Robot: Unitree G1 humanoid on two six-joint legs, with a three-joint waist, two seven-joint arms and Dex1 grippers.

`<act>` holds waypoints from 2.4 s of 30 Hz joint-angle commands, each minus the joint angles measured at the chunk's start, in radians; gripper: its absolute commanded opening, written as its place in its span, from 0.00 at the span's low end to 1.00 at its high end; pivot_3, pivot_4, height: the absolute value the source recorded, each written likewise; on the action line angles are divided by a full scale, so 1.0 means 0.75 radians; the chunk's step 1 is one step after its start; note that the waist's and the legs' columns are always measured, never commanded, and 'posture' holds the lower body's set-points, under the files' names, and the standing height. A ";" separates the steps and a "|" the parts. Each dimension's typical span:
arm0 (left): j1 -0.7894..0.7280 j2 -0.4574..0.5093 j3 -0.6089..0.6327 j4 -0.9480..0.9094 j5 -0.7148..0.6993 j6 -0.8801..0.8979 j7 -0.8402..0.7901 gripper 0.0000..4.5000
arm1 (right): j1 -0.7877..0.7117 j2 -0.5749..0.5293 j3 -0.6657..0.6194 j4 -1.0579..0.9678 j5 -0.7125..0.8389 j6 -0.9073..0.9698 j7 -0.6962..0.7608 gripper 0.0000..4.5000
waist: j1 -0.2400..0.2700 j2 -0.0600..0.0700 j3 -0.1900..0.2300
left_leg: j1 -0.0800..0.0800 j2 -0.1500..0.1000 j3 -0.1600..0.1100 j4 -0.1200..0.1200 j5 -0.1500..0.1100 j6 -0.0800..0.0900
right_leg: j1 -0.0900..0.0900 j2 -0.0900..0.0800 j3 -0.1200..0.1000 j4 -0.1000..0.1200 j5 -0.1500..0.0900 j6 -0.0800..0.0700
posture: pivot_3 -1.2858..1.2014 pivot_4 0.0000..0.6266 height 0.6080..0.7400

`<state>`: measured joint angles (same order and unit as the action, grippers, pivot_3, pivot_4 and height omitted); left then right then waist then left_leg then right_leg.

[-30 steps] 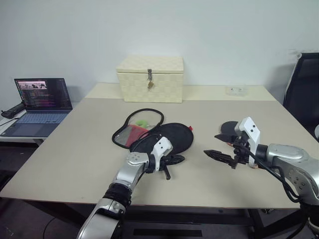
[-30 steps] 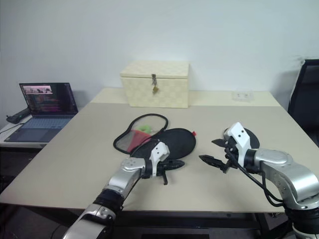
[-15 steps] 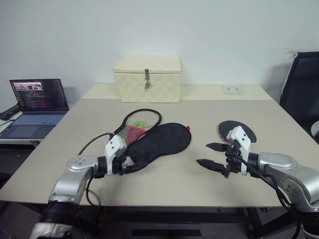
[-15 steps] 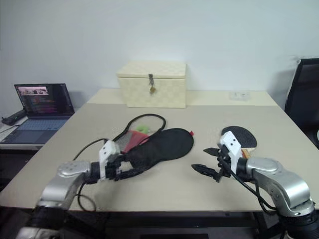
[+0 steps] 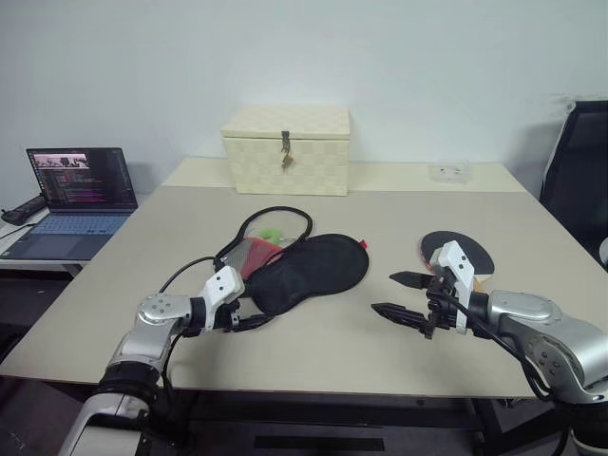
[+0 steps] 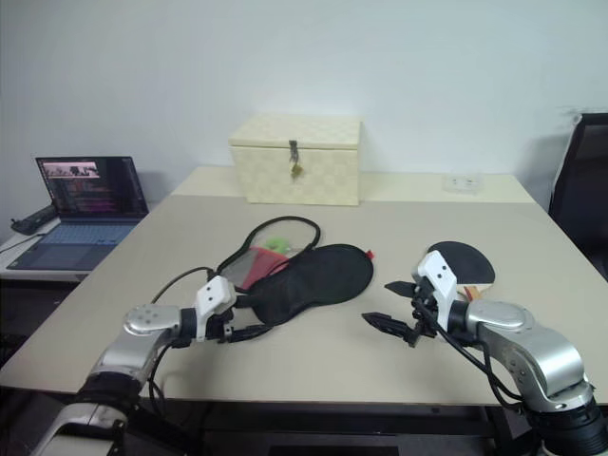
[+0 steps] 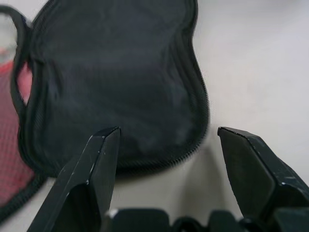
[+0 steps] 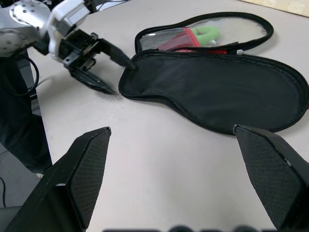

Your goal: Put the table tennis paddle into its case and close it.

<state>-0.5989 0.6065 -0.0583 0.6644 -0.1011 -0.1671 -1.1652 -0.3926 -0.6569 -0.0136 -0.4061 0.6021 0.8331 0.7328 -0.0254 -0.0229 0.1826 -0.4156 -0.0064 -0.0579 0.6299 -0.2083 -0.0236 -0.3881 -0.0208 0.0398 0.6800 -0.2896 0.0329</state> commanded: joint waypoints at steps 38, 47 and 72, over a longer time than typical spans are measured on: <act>-0.117 -0.453 -0.115 -0.154 0.003 0.260 0.211 0.00 | -0.016 -0.038 -0.050 -0.023 -0.011 -0.026 -0.022 1.00 | -0.004 0.000 -0.001 | 0.000 -0.001 -0.002 0.001 0.000 0.000 | 0.001 0.001 -0.001 0.001 0.000 0.000 | 0.52 0.24 1.00; -0.171 -0.547 -0.101 -0.122 -0.026 0.289 0.264 0.17 | -0.019 -0.033 -0.053 -0.028 -0.008 -0.023 -0.027 1.00 | -0.005 -0.001 0.000 | 0.000 -0.001 -0.001 0.001 0.000 0.000 | 0.001 0.001 0.000 0.001 0.000 0.001 | 0.52 0.24 1.00; 0.281 0.095 0.308 -0.882 -0.515 0.806 0.056 0.63 | -0.311 0.409 0.115 0.465 -0.231 0.151 -0.433 1.00 | -0.002 0.000 0.000 | 0.000 0.000 -0.003 0.000 0.000 0.000 | -0.001 -0.001 0.000 0.000 0.001 -0.002 | 0.52 0.24 1.00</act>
<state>-0.3899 0.6591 0.1448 0.0625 -0.4556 0.4278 -1.1216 -0.6017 -0.3588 0.0706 -0.0623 0.4484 0.9488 0.4287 -0.0272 -0.0231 0.1827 -0.4159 -0.0063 -0.0600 0.6299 -0.2081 -0.0239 -0.3884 -0.0215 0.0400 0.6806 -0.2890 0.0317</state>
